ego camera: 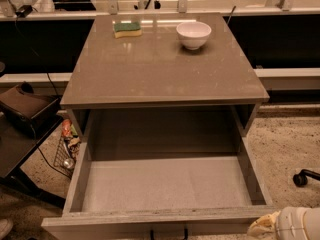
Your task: Close top drawer
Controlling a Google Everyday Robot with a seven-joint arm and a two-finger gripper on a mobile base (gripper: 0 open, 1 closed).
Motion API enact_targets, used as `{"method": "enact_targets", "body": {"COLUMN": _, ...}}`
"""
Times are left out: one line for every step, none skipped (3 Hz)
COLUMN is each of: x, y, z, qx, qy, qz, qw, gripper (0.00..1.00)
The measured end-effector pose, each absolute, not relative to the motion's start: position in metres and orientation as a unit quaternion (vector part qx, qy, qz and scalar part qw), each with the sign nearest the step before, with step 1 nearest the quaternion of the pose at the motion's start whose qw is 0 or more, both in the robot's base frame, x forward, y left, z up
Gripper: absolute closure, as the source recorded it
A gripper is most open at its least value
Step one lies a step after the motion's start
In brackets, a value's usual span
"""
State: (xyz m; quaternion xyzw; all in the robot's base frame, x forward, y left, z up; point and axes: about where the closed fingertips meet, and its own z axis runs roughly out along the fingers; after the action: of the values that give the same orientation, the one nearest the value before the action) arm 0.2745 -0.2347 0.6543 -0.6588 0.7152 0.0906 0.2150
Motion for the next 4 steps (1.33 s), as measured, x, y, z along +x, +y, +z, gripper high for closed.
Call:
{"method": "enact_targets", "body": {"x": 0.301, "y": -0.218, "z": 0.642, "qx": -0.669, "qy": 0.696, "qz": 0.106, "qw": 0.238, "gripper": 1.0}}
{"method": "enact_targets", "body": {"x": 0.314, "y": -0.216, "z": 0.637, "qx": -0.672, "qy": 0.694, "qz": 0.105, "qw": 0.237, "gripper": 1.0}}
{"method": "enact_targets", "body": {"x": 0.354, "y": -0.216, "z": 0.619, "qx": -0.673, "qy": 0.693, "qz": 0.099, "qw": 0.239, "gripper": 1.0}}
{"method": "enact_targets", "body": {"x": 0.358, "y": -0.216, "z": 0.616, "qx": -0.674, "qy": 0.692, "qz": 0.099, "qw": 0.239, "gripper": 1.0}}
